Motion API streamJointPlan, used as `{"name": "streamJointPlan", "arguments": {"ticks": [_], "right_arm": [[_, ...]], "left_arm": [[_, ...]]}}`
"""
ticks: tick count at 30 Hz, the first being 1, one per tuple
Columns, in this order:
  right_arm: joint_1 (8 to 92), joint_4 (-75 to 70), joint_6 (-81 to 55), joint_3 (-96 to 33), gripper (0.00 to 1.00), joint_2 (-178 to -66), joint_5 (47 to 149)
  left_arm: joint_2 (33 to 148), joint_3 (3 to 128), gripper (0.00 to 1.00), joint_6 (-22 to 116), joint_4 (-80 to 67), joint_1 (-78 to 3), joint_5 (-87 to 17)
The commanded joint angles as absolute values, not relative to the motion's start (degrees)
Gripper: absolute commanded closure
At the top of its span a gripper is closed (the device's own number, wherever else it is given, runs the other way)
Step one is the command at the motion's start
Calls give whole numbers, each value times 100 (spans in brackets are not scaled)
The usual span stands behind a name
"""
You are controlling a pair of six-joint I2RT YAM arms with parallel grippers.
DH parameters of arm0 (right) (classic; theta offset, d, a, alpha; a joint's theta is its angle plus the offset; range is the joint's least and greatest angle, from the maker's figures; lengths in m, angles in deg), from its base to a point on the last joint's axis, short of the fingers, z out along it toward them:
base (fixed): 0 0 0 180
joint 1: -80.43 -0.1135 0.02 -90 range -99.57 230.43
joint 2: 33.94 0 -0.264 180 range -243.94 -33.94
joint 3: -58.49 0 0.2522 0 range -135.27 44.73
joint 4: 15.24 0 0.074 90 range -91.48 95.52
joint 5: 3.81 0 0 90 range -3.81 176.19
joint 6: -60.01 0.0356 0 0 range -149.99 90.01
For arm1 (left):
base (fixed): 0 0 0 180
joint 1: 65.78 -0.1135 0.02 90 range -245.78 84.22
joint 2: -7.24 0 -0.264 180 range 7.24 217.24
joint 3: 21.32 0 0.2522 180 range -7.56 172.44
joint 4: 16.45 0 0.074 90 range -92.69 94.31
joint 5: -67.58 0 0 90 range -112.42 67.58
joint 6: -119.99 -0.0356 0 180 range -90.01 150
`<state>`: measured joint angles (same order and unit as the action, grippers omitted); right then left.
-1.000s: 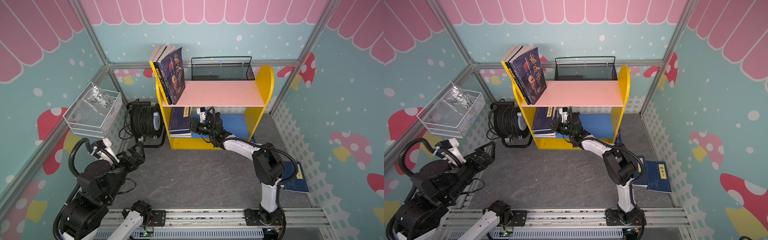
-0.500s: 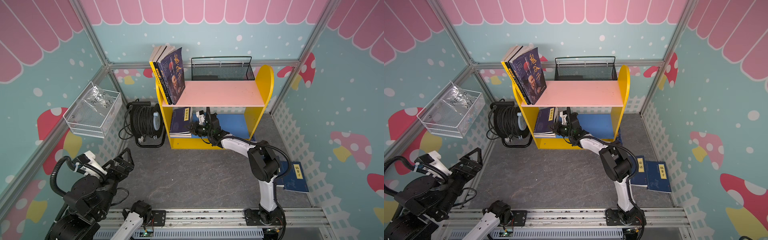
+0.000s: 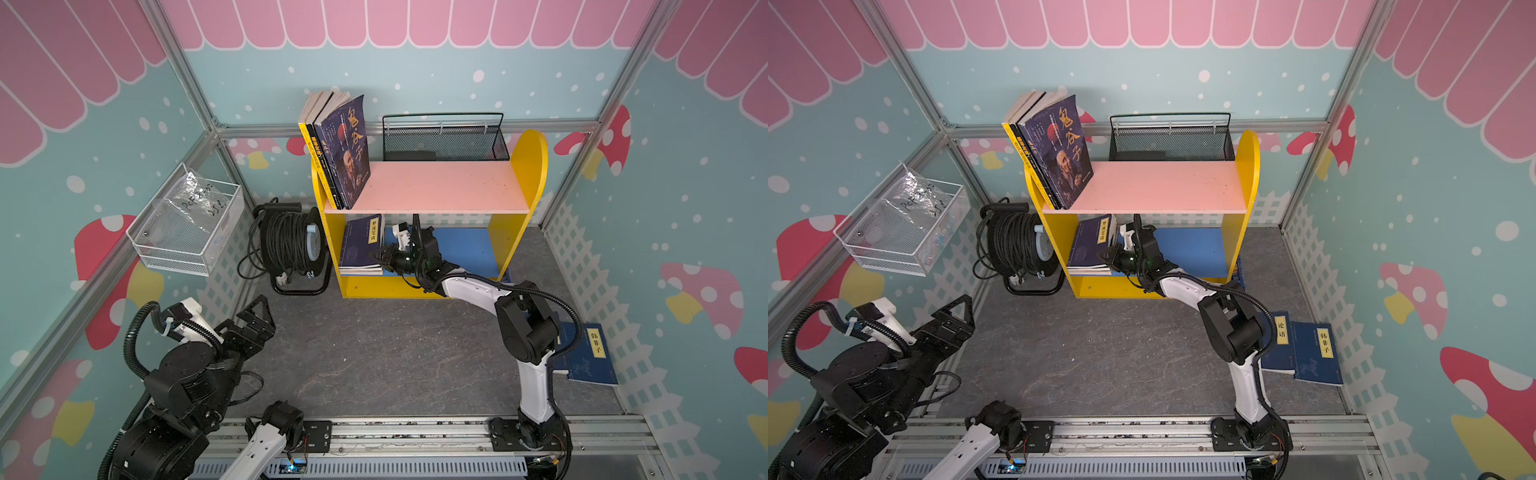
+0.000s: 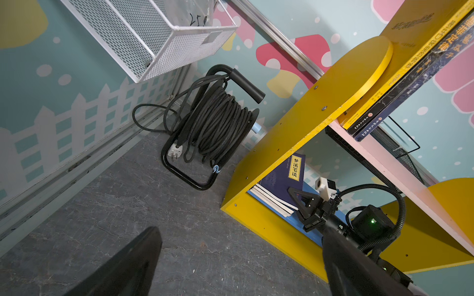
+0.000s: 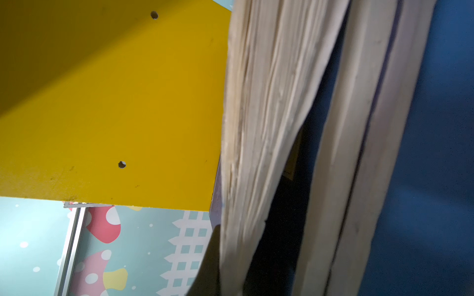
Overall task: Stacking books/files
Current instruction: Place the book on the bookshelf.
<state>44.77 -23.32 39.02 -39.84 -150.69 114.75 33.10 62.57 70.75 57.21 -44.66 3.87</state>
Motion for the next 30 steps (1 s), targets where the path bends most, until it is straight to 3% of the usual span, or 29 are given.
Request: {"name": "streamJointPlan", "arguments": {"ticks": [1, 30], "right_arm": [[4447, -2326, 3904, -3795, 100, -14872, 11524], [4439, -2433, 4045, -4139, 100, -15101, 11291]], "left_arm": [[3218, 6174, 1, 7242, 5786, -4486, 386], [3219, 5959, 1, 7352, 5629, -4480, 281]]}}
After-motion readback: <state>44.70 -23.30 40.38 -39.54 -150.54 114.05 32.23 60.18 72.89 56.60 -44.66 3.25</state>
